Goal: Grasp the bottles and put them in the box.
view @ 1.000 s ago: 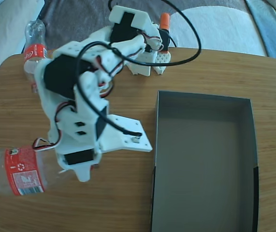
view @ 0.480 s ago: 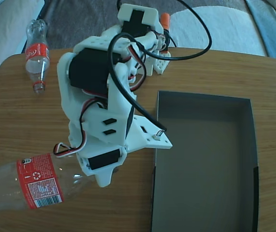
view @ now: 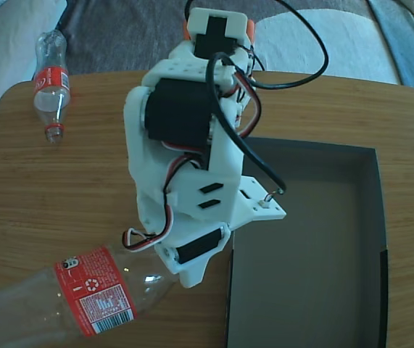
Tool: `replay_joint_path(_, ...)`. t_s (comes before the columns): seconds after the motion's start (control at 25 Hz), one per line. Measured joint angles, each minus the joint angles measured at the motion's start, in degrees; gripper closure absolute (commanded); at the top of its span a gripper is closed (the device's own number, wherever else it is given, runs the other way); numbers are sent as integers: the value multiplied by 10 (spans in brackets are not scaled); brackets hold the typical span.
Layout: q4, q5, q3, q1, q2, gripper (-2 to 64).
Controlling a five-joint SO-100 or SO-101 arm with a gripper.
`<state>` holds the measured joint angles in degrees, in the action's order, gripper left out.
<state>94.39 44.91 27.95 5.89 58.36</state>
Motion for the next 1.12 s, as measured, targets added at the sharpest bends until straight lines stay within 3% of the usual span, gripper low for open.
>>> replay_joint_path(0.52, 0, 30, 0, -112, 1, 617)
replay_joint_path(0.72, 0, 30, 6, -124, 52, 618)
replay_joint_path(1.12, 0, 30, 168, -169, 175, 618)
